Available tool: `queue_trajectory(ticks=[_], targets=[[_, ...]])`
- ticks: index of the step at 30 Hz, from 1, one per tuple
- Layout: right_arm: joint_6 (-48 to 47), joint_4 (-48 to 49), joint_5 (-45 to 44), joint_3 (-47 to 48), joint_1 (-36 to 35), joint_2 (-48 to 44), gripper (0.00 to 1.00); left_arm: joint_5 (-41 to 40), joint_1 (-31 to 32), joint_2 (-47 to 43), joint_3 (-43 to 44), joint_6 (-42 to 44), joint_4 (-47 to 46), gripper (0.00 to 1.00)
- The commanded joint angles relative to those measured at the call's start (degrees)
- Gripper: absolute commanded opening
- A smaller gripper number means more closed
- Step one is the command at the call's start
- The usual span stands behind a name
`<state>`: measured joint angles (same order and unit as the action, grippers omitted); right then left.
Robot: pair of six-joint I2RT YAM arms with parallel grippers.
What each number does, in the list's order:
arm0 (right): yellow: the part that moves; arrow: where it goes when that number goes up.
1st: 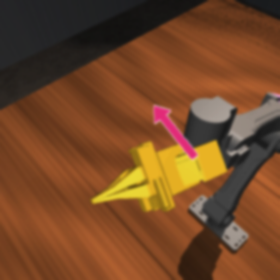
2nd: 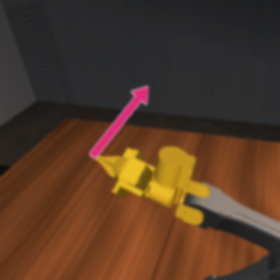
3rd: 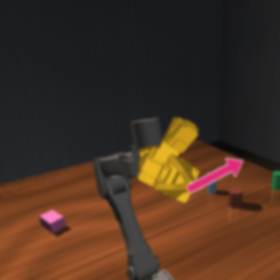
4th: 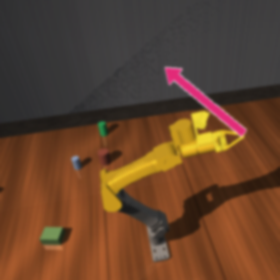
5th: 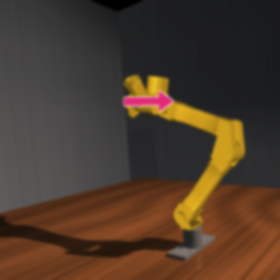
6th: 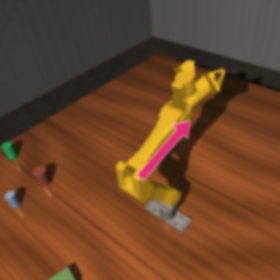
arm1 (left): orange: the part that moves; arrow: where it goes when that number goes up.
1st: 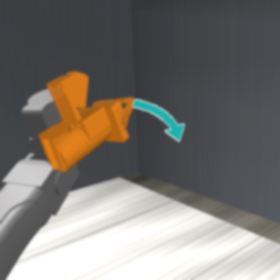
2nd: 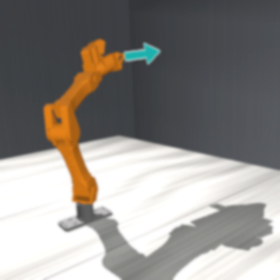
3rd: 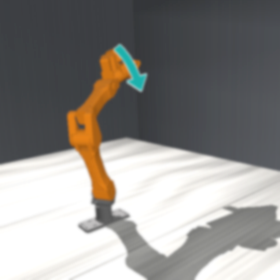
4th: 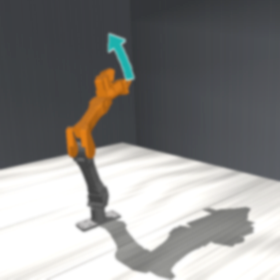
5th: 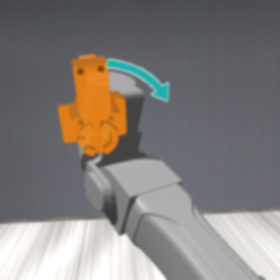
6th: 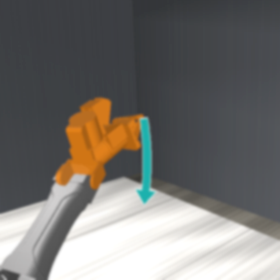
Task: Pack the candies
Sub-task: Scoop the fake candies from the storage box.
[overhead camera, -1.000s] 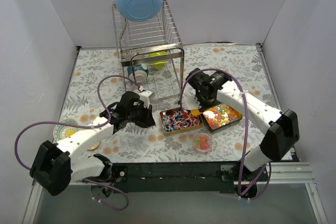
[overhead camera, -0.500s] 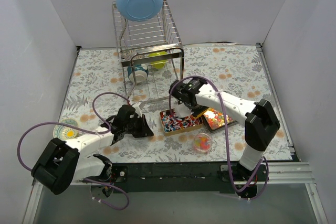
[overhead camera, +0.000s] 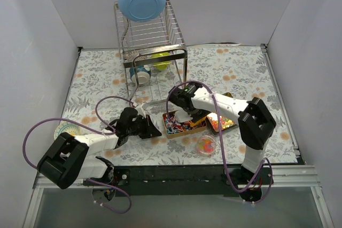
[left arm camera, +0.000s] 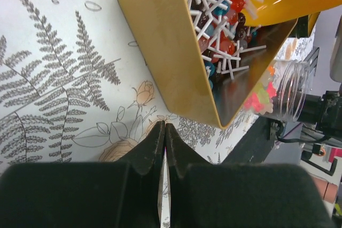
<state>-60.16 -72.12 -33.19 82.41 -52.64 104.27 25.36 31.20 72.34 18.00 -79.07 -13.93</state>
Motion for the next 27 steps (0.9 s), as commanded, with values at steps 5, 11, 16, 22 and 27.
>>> queue_trajectory(ticks=[5, 11, 16, 22, 27], targets=[[2.94, 1.72, 6.20, -1.47, -0.36, 1.72, 0.01, 2.94, -0.17, 1.49, -1.39, -1.62, -5.40, 0.00], [4.70, 2.50, 8.14, 2.92, -1.06, 6.20, 0.01, 3.99, -0.18, 4.83, 0.10, -2.23, -7.51, 0.00], [6.37, 2.77, 11.21, 6.09, -1.23, 9.63, 0.01, 4.34, -0.09, 7.90, 1.07, -2.76, -8.30, 0.00], [6.73, 3.03, 15.52, 10.05, -1.23, 12.01, 0.01, 4.52, 0.00, 8.87, 2.04, -2.58, -7.25, 0.00], [6.02, 4.35, 19.64, 9.70, -1.23, 11.92, 0.01, 4.26, -0.09, 8.88, 2.56, -2.23, -6.46, 0.00]])
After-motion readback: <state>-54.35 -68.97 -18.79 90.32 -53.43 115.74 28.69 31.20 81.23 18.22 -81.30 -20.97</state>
